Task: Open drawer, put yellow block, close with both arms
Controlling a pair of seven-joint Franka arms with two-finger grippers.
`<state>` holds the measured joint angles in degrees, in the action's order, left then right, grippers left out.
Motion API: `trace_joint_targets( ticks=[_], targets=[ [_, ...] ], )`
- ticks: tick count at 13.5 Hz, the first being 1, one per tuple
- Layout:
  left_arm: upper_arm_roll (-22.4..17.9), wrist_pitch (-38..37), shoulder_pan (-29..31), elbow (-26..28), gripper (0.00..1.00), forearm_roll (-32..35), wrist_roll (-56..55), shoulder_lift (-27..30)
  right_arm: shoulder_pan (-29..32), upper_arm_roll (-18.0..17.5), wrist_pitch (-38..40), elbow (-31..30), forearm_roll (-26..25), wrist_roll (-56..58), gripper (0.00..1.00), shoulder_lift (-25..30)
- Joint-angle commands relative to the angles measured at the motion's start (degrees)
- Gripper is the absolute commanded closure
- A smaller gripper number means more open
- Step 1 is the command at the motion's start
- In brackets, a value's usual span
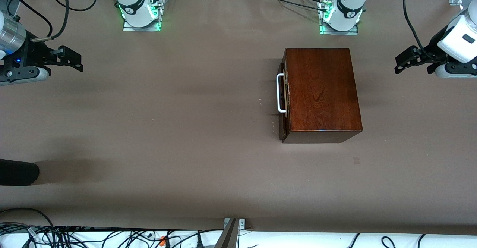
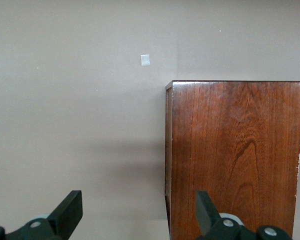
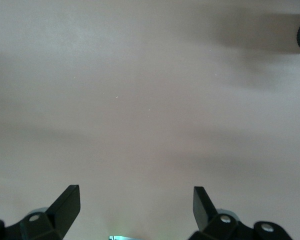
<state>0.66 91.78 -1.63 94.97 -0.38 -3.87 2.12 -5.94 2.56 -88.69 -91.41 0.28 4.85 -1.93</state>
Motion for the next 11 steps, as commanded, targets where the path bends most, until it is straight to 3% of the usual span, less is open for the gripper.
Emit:
trace_joint_targets(
  ticks=[1,11],
  targets=[
    [-0.4,-2.3,0.1,-5.6,0.00,-0.4,-0.1,-3.9,0.6,-0.3,0.3,1.0,0.9,0.0,0.00,-0.4],
    [-0.3,-2.9,0.1,-5.6,0.00,-0.2,-0.1,-4.0,0.6,-0.2,0.3,1.0,0.9,0.0,0.00,-0.4]
  ],
)
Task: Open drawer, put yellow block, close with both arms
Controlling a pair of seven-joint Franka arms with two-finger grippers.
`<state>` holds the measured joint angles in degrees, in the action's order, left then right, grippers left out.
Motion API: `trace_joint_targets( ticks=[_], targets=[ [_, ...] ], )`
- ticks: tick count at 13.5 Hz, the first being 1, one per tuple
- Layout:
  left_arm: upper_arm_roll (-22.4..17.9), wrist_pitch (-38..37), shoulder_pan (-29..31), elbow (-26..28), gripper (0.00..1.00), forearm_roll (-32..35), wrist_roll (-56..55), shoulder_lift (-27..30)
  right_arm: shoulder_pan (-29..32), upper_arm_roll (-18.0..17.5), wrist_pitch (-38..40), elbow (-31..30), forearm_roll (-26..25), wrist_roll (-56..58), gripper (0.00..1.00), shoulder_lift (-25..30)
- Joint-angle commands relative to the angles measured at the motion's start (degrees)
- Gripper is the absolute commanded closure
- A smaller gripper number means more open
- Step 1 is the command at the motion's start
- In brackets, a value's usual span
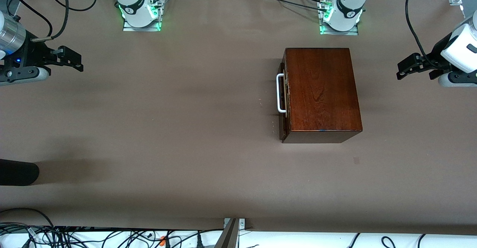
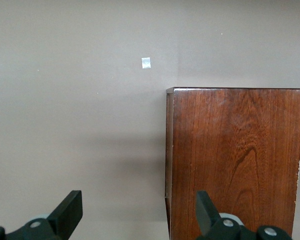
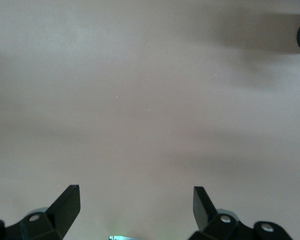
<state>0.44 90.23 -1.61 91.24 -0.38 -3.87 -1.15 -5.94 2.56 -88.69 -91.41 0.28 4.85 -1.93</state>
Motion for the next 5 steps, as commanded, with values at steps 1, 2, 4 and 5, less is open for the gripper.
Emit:
trace_joint_targets(
  ticks=[1,2,4,5],
  targets=[
    [-0.1,-1.5,0.1,-1.9,0.00,-0.2,-0.1,-0.7,0.6,-0.2,0.3,1.0,0.9,0.0,0.00,-0.4],
    [-0.1,-1.6,0.1,-1.8,0.00,-0.2,-0.1,-0.7,0.6,-0.2,0.3,1.0,0.9,0.0,0.00,-0.4],
    [-0.2,-2.0,0.1,-1.9,0.00,-0.2,-0.1,-0.7,0.6,-0.2,0.3,1.0,0.9,0.0,0.00,-0.4],
    [-0.2,-2.1,0.1,-1.9,0.00,-0.2,-0.1,-0.7,0.6,-0.2,0.3,1.0,0.9,0.0,0.00,-0.4]
  ],
)
